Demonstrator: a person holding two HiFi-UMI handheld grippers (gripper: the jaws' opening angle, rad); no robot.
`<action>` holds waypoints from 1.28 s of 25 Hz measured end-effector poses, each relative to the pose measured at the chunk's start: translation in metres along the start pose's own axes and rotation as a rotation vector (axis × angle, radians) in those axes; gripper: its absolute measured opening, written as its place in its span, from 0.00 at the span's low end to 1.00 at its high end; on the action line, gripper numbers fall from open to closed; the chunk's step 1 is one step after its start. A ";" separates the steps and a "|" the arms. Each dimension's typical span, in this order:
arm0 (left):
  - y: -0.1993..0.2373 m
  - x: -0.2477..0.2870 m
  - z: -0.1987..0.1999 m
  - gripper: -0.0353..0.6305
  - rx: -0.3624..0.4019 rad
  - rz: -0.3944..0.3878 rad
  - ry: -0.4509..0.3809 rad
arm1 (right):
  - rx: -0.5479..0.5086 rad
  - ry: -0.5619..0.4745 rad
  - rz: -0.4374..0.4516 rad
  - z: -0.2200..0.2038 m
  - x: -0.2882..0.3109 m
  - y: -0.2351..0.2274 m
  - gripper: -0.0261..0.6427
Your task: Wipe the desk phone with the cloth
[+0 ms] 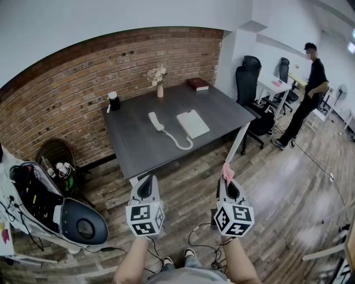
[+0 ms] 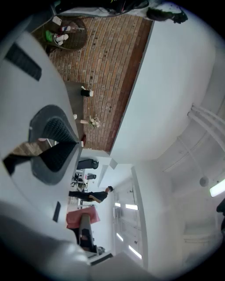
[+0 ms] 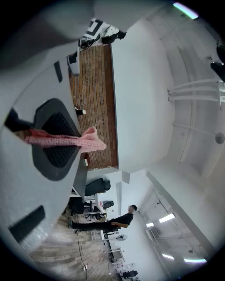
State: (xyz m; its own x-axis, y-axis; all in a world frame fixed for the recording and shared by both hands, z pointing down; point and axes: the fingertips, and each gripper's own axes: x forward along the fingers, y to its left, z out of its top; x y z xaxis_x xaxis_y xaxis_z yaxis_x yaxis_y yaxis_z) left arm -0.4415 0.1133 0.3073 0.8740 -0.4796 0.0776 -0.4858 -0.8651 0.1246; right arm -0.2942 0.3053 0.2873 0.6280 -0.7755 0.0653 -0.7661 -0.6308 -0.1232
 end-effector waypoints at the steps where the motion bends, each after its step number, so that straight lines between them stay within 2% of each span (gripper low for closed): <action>1: 0.001 0.002 0.001 0.05 0.002 0.001 0.002 | -0.004 0.002 0.001 0.001 0.002 0.001 0.06; 15: -0.016 0.019 -0.001 0.05 0.017 0.004 0.006 | 0.018 -0.001 0.006 0.003 0.016 -0.023 0.07; 27: -0.066 0.073 -0.015 0.05 0.038 0.035 0.015 | -0.004 0.023 0.071 0.002 0.056 -0.095 0.07; 32: -0.075 0.097 -0.013 0.05 0.038 0.068 0.012 | 0.042 0.027 0.077 0.003 0.083 -0.122 0.07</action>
State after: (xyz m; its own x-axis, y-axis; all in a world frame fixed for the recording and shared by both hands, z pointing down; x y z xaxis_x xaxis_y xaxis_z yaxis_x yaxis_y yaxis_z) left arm -0.3208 0.1334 0.3185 0.8389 -0.5356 0.0967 -0.5429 -0.8359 0.0808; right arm -0.1481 0.3180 0.3052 0.5631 -0.8224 0.0810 -0.8051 -0.5681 -0.1704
